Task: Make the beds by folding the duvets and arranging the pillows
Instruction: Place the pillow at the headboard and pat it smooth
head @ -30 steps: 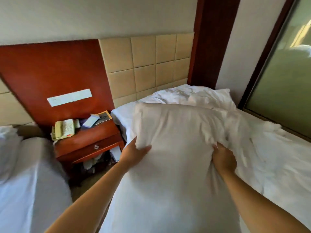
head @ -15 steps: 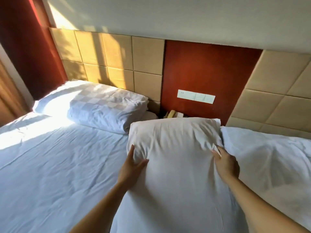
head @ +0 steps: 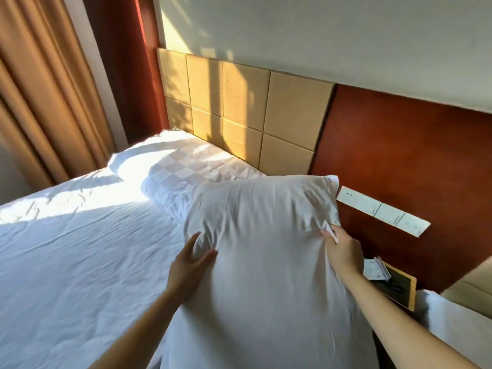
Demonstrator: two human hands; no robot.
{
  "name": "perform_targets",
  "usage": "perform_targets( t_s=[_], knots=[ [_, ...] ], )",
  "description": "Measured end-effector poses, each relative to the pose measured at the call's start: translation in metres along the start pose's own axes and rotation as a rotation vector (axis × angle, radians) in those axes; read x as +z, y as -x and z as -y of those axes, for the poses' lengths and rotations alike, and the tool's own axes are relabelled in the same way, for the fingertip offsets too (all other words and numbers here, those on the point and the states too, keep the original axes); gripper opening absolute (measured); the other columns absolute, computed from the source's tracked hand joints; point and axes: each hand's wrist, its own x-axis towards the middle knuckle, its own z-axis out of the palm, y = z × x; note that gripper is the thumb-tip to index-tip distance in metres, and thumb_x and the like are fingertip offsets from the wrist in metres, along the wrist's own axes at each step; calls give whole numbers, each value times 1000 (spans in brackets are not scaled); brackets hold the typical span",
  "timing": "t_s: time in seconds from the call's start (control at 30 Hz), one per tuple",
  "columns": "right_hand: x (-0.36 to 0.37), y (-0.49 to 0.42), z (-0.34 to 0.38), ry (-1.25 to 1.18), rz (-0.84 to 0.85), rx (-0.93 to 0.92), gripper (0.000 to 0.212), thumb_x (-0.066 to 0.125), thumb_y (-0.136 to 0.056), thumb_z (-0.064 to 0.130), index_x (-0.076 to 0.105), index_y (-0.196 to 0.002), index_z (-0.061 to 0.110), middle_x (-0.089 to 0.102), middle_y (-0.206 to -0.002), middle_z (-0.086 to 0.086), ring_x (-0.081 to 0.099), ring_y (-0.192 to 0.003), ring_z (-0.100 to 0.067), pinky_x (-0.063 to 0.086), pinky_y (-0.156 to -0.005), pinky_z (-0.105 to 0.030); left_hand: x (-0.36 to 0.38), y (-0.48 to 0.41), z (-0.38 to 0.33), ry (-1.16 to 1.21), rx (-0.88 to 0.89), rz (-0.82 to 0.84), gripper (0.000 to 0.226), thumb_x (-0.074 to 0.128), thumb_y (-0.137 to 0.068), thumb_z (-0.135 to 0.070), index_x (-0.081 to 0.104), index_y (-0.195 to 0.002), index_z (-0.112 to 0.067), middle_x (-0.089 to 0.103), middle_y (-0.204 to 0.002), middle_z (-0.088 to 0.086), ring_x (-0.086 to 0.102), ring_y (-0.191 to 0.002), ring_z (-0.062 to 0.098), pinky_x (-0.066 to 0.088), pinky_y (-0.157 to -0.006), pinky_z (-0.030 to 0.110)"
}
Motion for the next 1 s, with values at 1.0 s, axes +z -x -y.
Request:
perform_targets(
  t_s=[1.0],
  knots=[
    [351, -510, 336, 5, 157, -625, 31, 50, -96, 31, 66, -119, 15, 68, -104, -25, 62, -95, -43, 48, -75, -38, -69, -457, -75, 161, -174, -809, 42, 52, -92, -40, 35, -125, -20, 49, -138, 5, 56, -113, 35, 41, -84, 39]
  ],
)
